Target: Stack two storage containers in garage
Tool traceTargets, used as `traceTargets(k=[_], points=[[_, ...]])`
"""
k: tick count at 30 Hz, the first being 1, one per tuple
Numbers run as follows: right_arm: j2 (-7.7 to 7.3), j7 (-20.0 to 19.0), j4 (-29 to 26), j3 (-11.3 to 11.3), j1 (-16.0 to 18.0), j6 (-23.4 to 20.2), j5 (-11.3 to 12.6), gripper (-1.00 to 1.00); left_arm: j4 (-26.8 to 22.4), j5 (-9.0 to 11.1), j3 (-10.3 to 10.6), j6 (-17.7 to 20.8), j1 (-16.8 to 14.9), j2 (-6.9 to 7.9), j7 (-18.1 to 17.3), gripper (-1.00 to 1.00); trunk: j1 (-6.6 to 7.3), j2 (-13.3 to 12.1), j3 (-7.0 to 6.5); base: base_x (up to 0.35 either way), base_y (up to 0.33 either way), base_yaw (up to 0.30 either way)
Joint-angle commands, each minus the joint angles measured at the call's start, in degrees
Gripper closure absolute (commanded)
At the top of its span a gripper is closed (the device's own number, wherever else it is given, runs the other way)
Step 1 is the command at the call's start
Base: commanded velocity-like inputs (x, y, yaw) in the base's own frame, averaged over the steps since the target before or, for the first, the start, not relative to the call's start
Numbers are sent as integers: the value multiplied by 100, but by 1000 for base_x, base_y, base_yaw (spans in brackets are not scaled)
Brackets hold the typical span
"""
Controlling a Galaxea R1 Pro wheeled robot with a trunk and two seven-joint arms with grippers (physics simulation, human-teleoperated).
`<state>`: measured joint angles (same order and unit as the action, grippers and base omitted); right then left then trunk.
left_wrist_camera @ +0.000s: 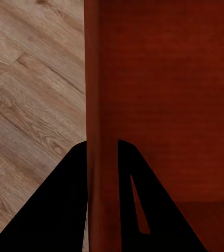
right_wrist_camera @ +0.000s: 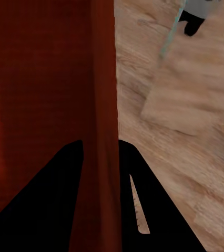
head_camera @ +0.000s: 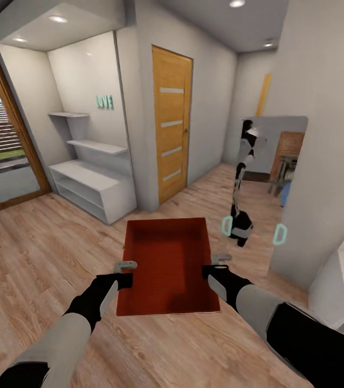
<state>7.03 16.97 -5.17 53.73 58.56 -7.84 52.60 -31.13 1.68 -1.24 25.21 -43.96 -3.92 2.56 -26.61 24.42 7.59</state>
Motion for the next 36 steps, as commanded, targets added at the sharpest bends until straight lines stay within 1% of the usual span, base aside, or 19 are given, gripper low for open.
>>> traceTargets(k=[1,20,29,36], points=[[-58,21,-37,-37,7,324,-30,100,8,113,36,28,1,50,50,100,-6,12,12,325,0,268],[-61,17,-37,-38,7,322,-28,100,5,113,36,28,1,50,52,100,-6,12,12,324,0,266],[-73,17,-36,-38,7,318,-23,100,-8,97,51,28,1,58,41,100,-6,12,12,319,0,35],[-79,17,-35,-38,7,318,-22,100,-61,96,62,27,1,52,35,100,-6,12,12,64,0,1]])
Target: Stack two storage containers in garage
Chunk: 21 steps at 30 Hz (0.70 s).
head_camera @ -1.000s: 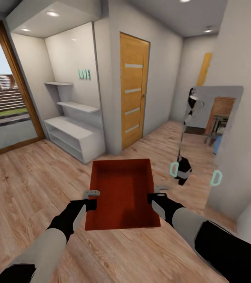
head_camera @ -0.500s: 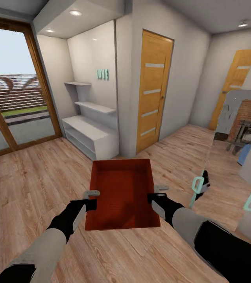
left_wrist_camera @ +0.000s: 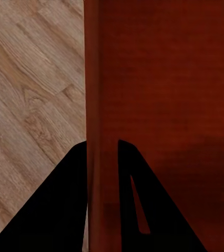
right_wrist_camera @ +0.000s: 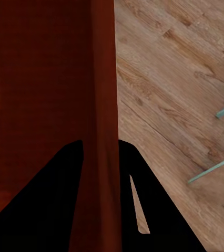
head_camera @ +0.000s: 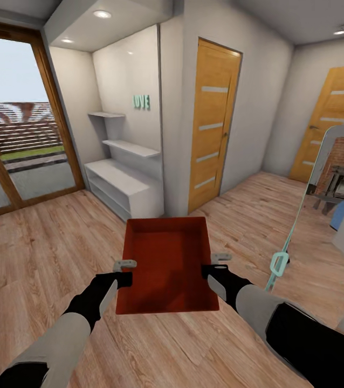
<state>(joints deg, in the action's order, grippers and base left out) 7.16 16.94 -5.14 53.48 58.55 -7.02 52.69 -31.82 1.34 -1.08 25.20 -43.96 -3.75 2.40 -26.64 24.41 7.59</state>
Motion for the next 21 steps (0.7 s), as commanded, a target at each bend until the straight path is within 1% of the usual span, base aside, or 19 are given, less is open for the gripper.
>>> traceTargets(k=[1,21], points=[[-95,20,-39,-13,7,236,-31,100,6,129,46,28,2,34,54,100,-3,13,12,5,0,0],[-100,20,-35,-22,7,236,-31,100,-6,129,46,29,2,32,68,100,-3,13,12,0,0,0]])
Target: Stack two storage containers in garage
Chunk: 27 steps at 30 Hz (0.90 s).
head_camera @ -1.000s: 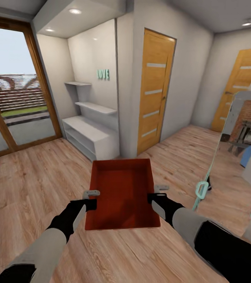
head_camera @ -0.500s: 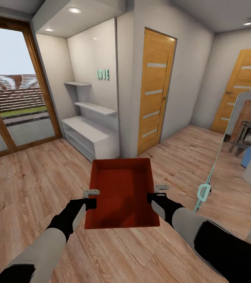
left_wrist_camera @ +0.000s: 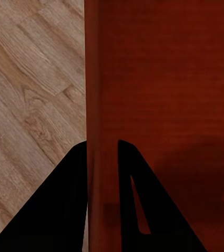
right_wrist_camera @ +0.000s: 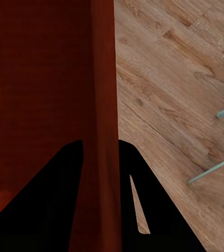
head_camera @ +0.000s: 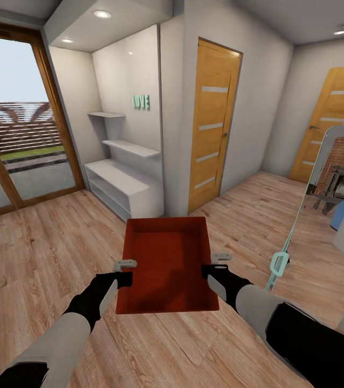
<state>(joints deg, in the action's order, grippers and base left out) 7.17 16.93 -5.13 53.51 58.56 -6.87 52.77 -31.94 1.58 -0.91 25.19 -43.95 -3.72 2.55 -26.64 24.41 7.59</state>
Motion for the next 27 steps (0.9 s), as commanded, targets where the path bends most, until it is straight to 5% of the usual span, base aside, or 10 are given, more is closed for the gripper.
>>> traceTargets(k=[1,16,27], points=[[-101,21,-38,-25,7,221,-38,100,5,106,30,29,1,29,52,100,-3,13,12,0,0,0],[-100,16,-34,-21,7,221,-38,100,-4,111,22,33,1,29,65,100,-3,13,12,10,0,0],[-94,12,-34,-16,7,221,-38,100,3,115,12,32,1,29,70,100,-3,13,12,294,0,0]])
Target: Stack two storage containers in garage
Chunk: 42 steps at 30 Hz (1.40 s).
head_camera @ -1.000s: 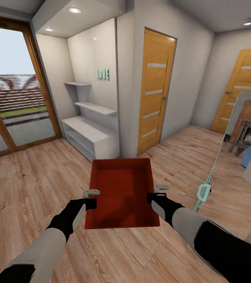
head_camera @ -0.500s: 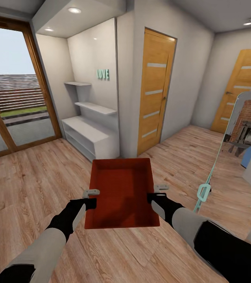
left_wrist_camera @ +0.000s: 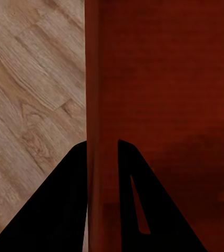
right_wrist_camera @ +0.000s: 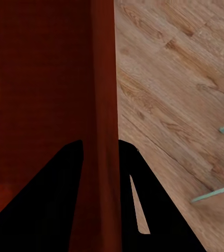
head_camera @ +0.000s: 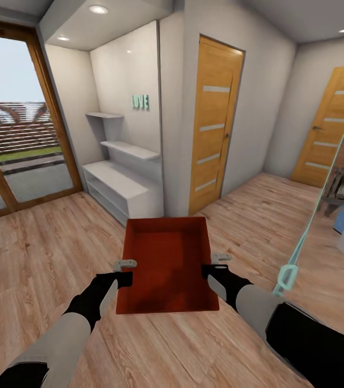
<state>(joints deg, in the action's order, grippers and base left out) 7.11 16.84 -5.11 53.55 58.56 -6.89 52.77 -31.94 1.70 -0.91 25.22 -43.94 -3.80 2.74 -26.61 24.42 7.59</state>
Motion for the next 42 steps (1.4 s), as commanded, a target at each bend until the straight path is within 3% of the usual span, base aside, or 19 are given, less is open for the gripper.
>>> traceTargets(k=[1,30,42], points=[[-88,21,-35,-20,6,224,-39,100,4,102,12,28,0,37,51,100,-6,12,12,321,0,0],[-92,33,-35,-27,6,212,-39,100,21,98,14,27,0,37,46,100,-6,12,12,322,0,-1],[-78,38,-34,-21,6,206,-39,100,21,95,16,27,0,37,47,100,-6,12,12,322,0,-209]])
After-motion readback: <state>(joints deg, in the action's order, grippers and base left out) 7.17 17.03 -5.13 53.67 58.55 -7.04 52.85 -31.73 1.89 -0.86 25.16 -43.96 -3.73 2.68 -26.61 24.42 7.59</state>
